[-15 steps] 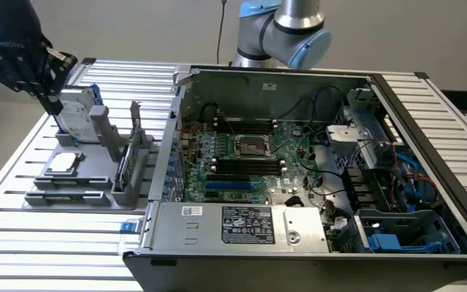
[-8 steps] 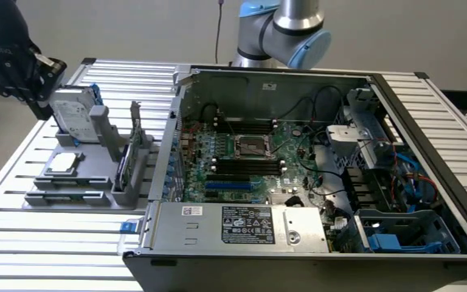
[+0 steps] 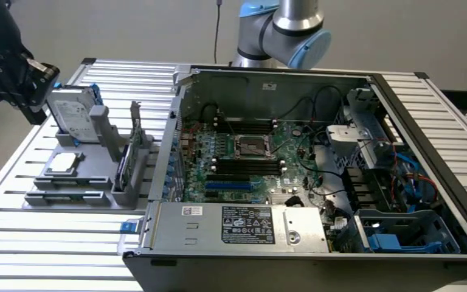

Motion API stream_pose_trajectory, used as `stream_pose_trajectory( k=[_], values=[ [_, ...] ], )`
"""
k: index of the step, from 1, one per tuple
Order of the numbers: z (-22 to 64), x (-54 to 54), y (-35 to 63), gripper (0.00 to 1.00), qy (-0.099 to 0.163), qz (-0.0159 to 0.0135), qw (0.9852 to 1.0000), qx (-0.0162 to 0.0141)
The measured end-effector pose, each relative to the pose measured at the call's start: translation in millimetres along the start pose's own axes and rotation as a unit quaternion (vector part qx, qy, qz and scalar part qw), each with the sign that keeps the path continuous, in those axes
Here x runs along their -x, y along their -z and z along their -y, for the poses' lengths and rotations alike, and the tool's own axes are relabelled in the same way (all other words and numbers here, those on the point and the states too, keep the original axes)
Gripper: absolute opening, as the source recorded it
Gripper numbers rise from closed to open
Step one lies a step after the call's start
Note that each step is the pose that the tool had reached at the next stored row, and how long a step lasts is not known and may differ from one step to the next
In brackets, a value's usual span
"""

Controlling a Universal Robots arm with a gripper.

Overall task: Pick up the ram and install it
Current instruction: 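Reach for the ram, then pick up the ram and move it above insertion slot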

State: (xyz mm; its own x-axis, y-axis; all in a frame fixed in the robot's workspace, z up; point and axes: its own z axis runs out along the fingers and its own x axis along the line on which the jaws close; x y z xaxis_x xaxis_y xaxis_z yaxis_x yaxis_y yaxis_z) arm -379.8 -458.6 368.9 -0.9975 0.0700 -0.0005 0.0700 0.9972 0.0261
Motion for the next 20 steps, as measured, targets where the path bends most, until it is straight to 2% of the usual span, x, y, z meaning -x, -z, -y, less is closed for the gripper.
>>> stream_pose_trajectory(
  k=[18,20],
  values=[
    [0.1,-0.5,-0.8,0.11,0.006,-0.0002,1.0,-0.0001],
    [0.1,-0.6,-2.0,0.11,0.021,-0.0033,0.9998,-0.0003]
  ],
)
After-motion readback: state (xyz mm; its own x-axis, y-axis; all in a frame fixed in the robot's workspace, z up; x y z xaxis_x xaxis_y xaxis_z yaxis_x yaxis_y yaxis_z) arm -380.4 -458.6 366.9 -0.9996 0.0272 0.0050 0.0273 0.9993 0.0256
